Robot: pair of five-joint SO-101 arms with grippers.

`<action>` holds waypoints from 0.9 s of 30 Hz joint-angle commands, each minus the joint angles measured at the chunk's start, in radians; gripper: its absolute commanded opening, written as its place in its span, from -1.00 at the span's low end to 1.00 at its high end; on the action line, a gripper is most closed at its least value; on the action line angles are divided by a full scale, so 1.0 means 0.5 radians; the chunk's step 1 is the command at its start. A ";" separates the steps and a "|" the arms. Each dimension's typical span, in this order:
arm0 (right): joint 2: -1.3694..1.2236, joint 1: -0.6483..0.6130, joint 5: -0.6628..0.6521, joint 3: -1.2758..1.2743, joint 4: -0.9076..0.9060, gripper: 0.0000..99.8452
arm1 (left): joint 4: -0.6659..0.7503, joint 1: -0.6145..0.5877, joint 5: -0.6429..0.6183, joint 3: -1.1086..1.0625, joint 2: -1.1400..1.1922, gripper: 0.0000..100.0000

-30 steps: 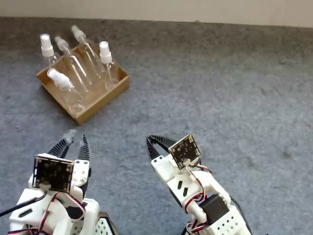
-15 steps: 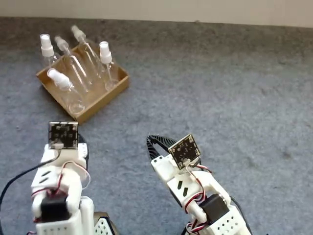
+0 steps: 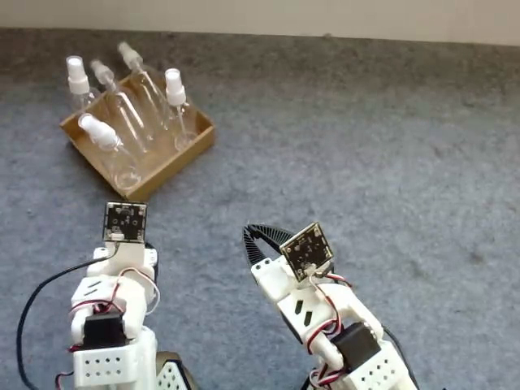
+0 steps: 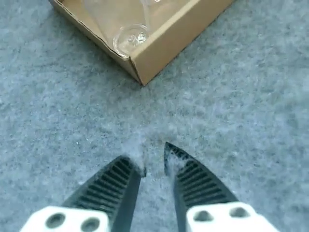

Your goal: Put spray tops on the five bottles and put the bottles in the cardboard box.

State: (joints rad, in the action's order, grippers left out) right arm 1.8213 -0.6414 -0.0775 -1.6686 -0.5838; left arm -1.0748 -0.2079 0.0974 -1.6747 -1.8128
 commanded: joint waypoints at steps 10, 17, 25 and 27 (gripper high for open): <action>0.020 0.023 -0.028 -0.198 -0.124 -0.96 | -0.463 0.345 0.003 -0.041 -0.005 -0.99; 0.014 0.014 -0.028 -0.198 -0.133 -0.96 | -0.479 0.391 0.003 -0.041 -0.005 -0.99; 0.032 0.226 -0.028 -0.069 -0.422 -0.96 | -0.479 0.388 0.003 -0.041 -0.005 -0.99; 0.032 0.397 -0.028 0.103 -0.511 -0.96 | -0.479 0.385 0.006 -0.041 -0.005 -0.99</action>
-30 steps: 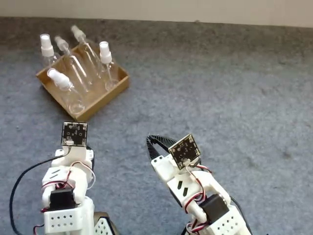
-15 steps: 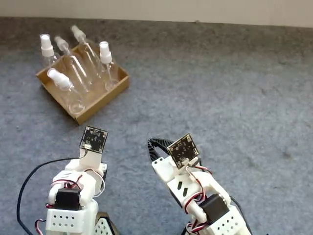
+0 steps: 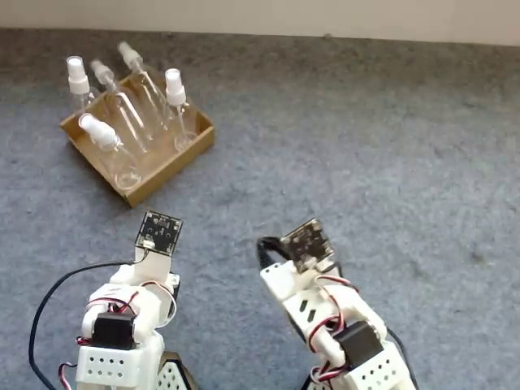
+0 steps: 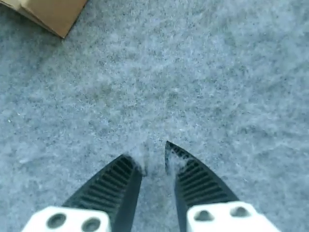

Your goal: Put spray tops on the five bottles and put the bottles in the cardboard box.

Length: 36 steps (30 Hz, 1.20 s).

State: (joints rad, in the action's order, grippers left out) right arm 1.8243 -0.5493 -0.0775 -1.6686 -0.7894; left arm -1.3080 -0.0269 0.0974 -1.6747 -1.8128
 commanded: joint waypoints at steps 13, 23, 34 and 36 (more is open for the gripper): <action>0.026 0.677 -0.015 0.609 -0.284 -0.96 | -0.012 0.023 0.006 -0.041 -0.005 -0.99; 0.026 0.677 -0.015 0.637 -0.287 -0.96 | -0.012 0.023 0.006 -0.041 -0.005 -0.99; 0.026 0.677 -0.015 0.941 -0.287 -0.96 | -0.012 0.023 0.006 -0.041 -0.005 -0.99; 0.026 0.677 -0.015 0.999 -0.354 -0.96 | -0.012 0.023 0.006 -0.041 -0.005 -0.99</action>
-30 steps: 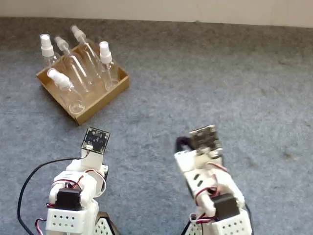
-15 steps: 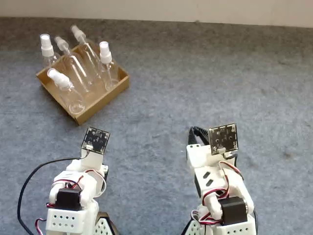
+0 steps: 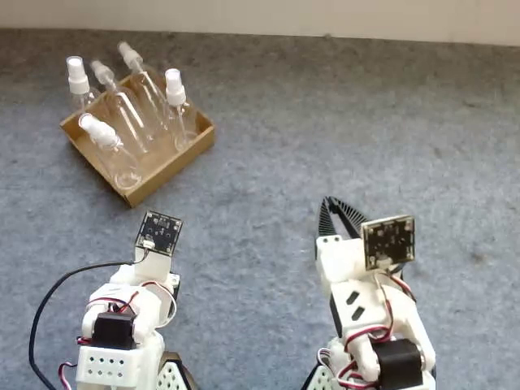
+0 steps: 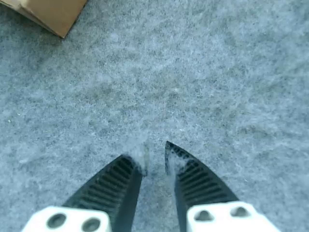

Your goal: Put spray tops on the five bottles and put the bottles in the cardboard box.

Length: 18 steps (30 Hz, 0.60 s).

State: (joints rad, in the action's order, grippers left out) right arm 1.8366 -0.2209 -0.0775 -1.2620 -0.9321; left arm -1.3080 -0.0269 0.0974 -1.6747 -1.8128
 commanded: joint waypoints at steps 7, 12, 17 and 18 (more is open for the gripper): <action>0.002 0.020 -0.015 0.585 -0.416 -0.96 | -0.012 0.023 0.006 -0.041 -0.005 -0.99; 0.002 0.020 -0.015 0.901 -0.615 -0.96 | -0.012 0.023 0.006 -0.041 -0.005 -0.99; 0.002 0.020 -0.015 1.171 -0.839 -0.96 | -0.012 0.023 0.006 -0.041 -0.005 -0.99; 0.002 0.020 -0.015 1.211 -0.858 -0.96 | -0.012 0.023 0.006 -0.041 -0.005 -0.99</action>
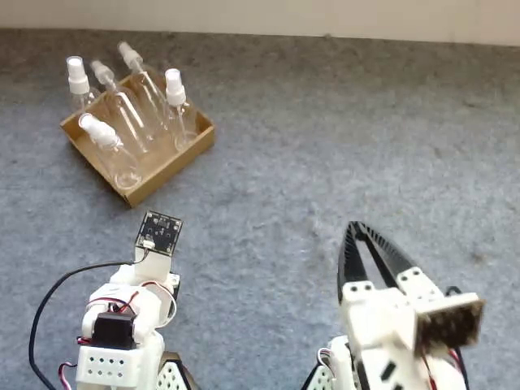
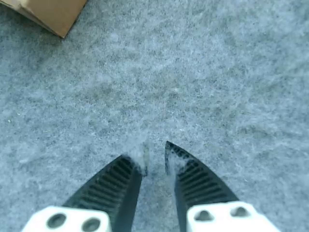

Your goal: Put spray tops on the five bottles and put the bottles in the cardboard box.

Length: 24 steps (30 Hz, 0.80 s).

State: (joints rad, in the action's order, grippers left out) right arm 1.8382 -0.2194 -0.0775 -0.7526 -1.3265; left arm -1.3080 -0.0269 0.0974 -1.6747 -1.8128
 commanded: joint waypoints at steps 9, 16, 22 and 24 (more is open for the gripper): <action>0.002 0.020 -0.025 0.238 -0.084 -0.96 | -0.012 0.023 0.006 -0.041 -0.005 -0.99; 0.002 0.038 -0.025 -0.011 -0.081 -0.96 | -0.012 0.023 0.006 -0.041 -0.005 -0.99; 0.002 0.397 -0.028 -0.434 0.130 -0.96 | -0.012 0.023 0.006 -0.041 -0.005 -0.99; 0.002 0.459 -0.025 -0.591 0.219 -0.96 | -0.012 0.023 0.006 -0.041 -0.005 -0.99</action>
State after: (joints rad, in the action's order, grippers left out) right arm 1.8382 -0.0476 -0.0775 -0.9751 -1.2973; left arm -1.3080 -0.0269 0.0974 -1.6747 -1.8128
